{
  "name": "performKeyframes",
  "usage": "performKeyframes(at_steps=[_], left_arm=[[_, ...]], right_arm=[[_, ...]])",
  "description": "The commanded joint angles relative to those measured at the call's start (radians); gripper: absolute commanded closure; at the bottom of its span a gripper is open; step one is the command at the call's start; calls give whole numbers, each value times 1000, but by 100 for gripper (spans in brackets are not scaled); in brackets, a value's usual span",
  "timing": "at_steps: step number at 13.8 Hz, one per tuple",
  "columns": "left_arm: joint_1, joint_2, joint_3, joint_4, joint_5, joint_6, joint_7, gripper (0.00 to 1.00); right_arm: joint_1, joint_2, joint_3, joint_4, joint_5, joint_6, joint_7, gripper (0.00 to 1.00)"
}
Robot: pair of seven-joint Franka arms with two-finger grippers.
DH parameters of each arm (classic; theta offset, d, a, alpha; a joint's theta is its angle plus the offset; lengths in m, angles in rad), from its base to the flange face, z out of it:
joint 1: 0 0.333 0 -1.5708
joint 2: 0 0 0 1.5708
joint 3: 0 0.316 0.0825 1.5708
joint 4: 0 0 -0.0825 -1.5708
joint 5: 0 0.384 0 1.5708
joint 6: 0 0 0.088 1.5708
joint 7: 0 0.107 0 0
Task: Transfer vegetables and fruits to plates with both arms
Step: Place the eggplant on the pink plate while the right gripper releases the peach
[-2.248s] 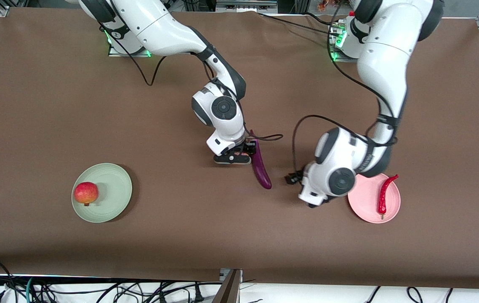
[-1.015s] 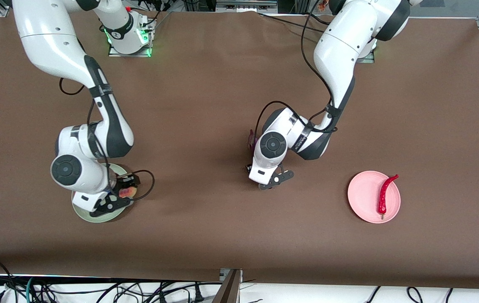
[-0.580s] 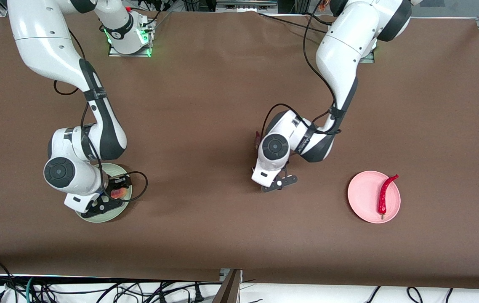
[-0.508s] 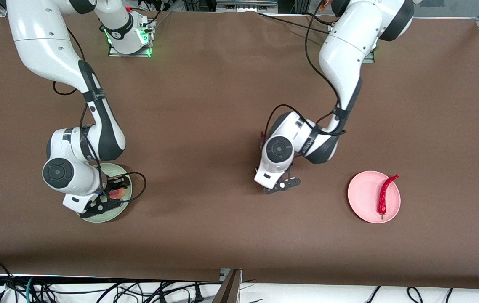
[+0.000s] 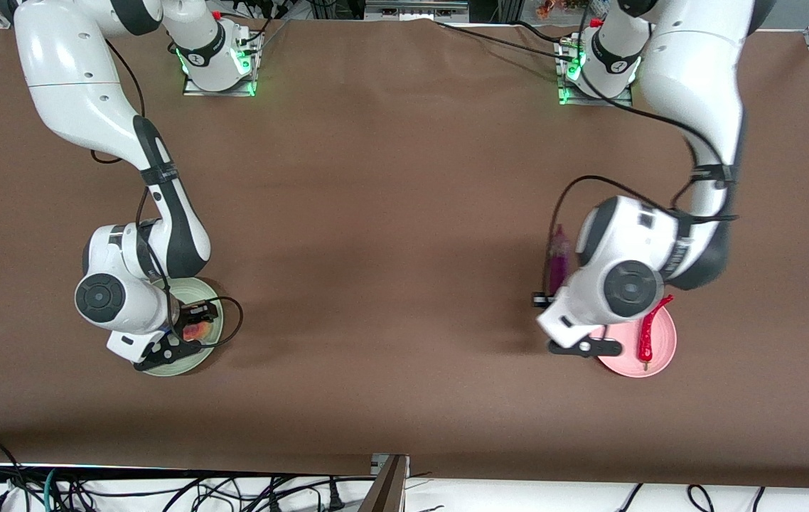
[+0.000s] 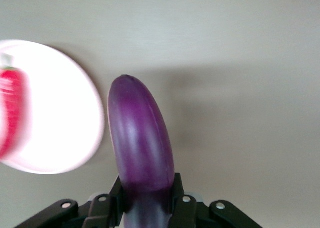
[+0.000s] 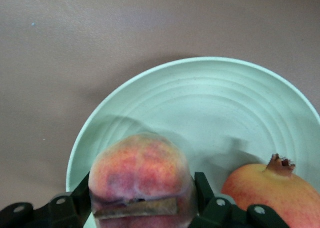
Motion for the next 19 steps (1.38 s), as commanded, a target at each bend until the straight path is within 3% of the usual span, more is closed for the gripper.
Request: performKeyframes(at_steps=[1,5,7,9,11,13,14,15,19], left_arm=[[42,-26,-15,-81,120,-6,131,100],[126,-5,-18,-183,196,243,161,100],[189,26,-19,-196,179,349,304,100],[210,40,-25,-198,165,357,318,97],[204,40,-25,-195,160,354,309,38],[183,37,-25,-192,131,344,277,36],[172,37,-25,-192,130,336,271,14],[175,35,-25,-192,130,333,267,0],[177,12,-27,-142,63,220,261,0]], right_arm=[[-13,-13,10,-6,-7,7,6,0],[-13,-96,16,7,-4,-100,3,0],[-7,-180,21,22,-5,-227,3,0],[-2,-219,21,74,-5,-354,6,0],[-3,-236,19,134,-5,-462,8,0],[6,-266,29,172,-5,-556,50,0],[24,-288,30,180,-5,-592,78,0],[33,-325,30,178,-5,-629,96,0],[26,-435,33,166,5,-795,231,0]])
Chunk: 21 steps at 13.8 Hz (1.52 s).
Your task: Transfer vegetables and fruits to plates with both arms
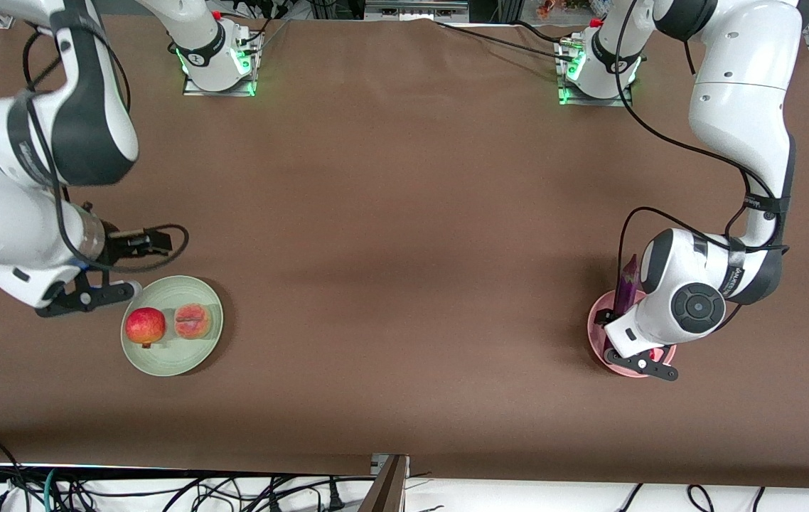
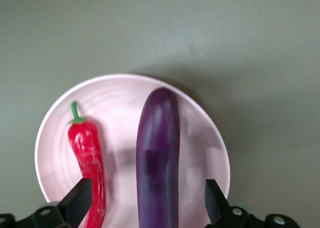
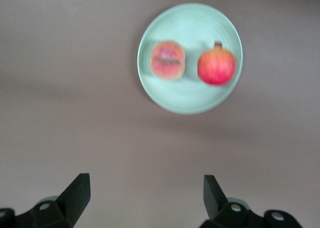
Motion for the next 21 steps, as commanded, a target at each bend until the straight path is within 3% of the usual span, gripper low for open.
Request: performKeyframes(at_steps=[1,3,5,6,10,12,15,18,21], left_arm=[[9,-57,4,54,-109,-129,5,0],[6,-196,4,58,-116,-243,5,0],[12,-322,6,58,-115,-333,13,0],[20,-364,6,60,-120,-373,15,0],[26,-513,0,60,-122,-615,15,0],[23,-538,3,58,-123,-672,4,0],[24,-661,15,-50,-188,-639,-103,0],[30,-797,15,-254,-189,-518,-159,0],[37,-803,15,-233,-192,-525,-163,0]], right_arm=[[-18,-93,8,-39,31,-96,79,0],[-30,-197,9,-161,50,-84,82,0],[-82,-267,69,-249,51,-25,63,0],[-113,-290,96,-261,47,-11,63,0],[-171,-354,100,-257,39,-18,60,0],[-173,-360,101,-257,12,-29,63,0],[-173,-357,97,-251,19,-69,65,0],[-156,-350,104,-249,14,-67,66,0],[-154,-348,104,-249,14,-60,62,0]])
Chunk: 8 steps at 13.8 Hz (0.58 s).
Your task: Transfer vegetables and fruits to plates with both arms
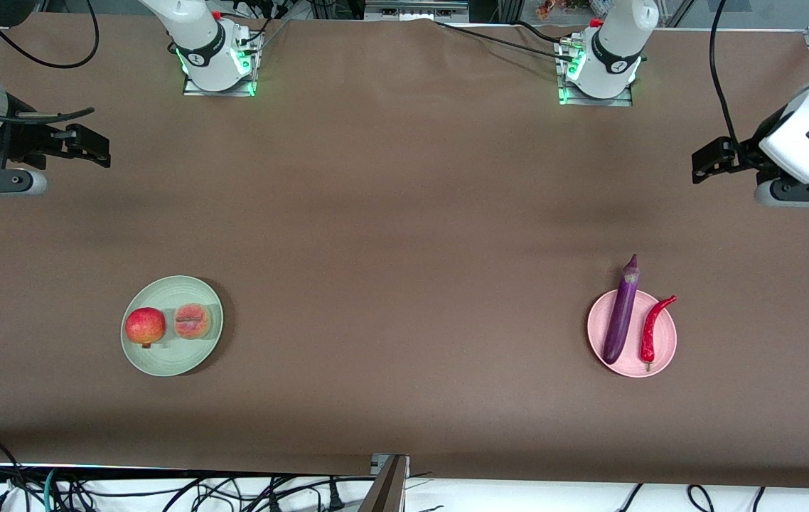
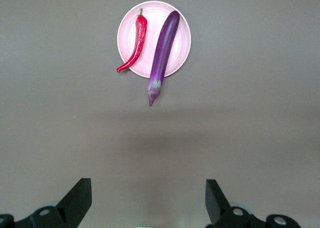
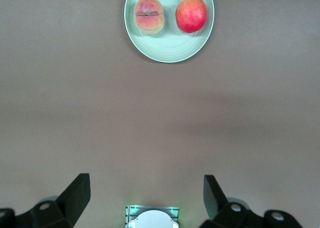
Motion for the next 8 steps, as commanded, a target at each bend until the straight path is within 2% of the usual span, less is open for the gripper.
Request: performKeyframes(at_steps=[1,4,8], left_arm=[[14,-40,1,-34,-28,26,-7,0],[14,-40,1,-12,-28,32,8,0],[64,-30,7,20,-70,26,40,0]], right_arm=[[0,-7,3,-11,-8,4,1,0],[0,-2,3,-11,-6,5,1,0],[0,-2,4,-11,-6,5,2,0]])
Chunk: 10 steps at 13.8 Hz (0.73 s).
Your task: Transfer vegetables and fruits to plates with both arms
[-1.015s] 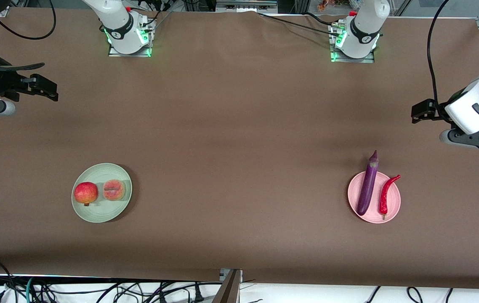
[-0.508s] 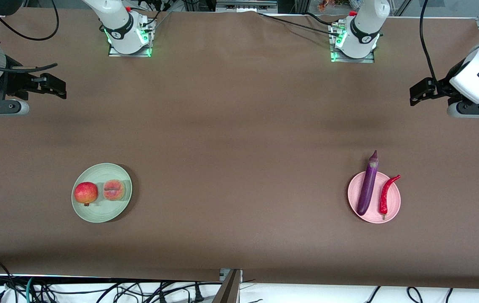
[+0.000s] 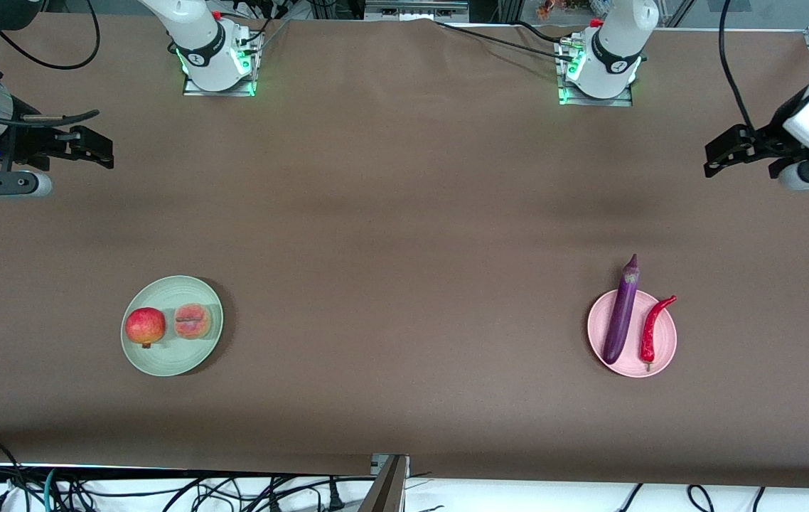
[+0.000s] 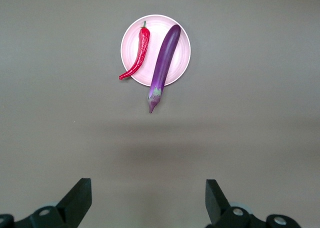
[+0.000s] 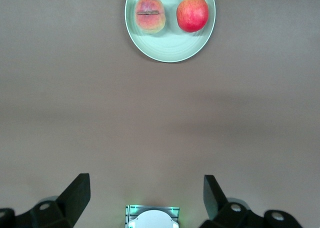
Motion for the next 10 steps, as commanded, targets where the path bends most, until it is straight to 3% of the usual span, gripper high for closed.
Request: performKeyframes(at_steps=[1,6,10], left_arm=[[26,-6,2,15,-27,0,35,0],[22,4,-16,38,-21,-56,20,0],[34,18,-4,30,14,21,29,0]], right_arm=[[0,-8,2,-10,-6,4,2,0],[0,-8,4,-10,-8,4,4,0],[0,-8,4,-10,-6,4,4,0]])
